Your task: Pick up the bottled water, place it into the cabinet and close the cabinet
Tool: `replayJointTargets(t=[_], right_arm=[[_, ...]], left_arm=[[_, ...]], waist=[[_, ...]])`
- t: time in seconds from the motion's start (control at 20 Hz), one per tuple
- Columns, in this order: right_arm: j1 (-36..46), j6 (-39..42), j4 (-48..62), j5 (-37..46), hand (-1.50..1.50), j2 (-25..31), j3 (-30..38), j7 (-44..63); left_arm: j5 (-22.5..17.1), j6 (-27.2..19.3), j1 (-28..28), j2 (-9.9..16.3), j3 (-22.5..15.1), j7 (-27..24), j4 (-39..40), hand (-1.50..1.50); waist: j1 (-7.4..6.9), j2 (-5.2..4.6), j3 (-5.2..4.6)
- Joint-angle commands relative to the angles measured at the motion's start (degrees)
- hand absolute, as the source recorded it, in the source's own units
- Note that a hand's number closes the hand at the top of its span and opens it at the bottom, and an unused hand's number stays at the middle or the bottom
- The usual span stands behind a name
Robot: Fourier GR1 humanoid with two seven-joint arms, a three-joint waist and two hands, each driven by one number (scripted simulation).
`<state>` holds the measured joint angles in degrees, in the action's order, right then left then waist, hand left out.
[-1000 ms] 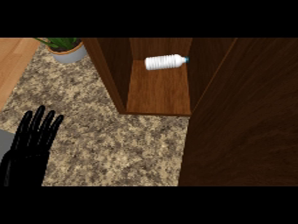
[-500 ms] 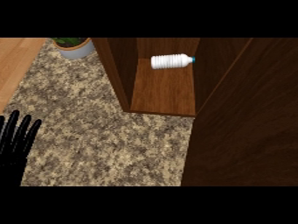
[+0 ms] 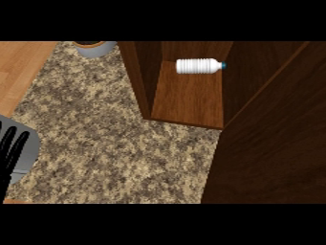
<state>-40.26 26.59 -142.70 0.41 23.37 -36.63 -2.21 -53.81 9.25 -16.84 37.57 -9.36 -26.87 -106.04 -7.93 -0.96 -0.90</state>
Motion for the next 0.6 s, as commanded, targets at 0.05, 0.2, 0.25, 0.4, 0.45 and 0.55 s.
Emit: replayJointTargets(t=[0.05,0.2,0.25,0.4,0.45,0.55], right_arm=[[6.1,1.9,-0.7,-0.3,1.50,-2.9,-10.6,6.1],[7.8,2.2,-1.0,0.1,1.50,-2.7,-9.8,6.4],[8.5,2.3,-1.0,0.0,1.50,-2.3,-8.8,6.9],[11.8,4.8,-1.0,1.5,1.50,0.4,-7.5,8.3],[13.2,5.6,-1.3,2.2,-1.50,1.6,-6.6,8.9],[15.3,6.9,-1.6,1.8,-1.50,2.8,-5.8,8.2]], left_arm=[[-0.8,3.2,-0.5,1.5,0.7,0.1,0.0,-1.50],[-1.1,3.1,-0.2,2.4,1.6,0.7,0.2,-1.50],[-1.1,3.5,-0.3,2.4,1.1,1.0,0.0,-1.50],[-1.9,5.0,0.0,3.1,1.7,1.2,0.2,-1.50],[-1.7,4.4,0.3,3.2,1.7,1.3,-0.3,-1.50],[-1.7,5.0,0.1,3.6,1.8,1.7,1.0,-1.50]], waist=[[-2.40,-0.85,-0.12],[-2.99,-0.80,-0.24],[-3.75,-1.16,-0.33],[-4.88,-0.97,-0.55],[-5.28,-0.82,-0.53],[-6.04,-0.93,-0.75]])
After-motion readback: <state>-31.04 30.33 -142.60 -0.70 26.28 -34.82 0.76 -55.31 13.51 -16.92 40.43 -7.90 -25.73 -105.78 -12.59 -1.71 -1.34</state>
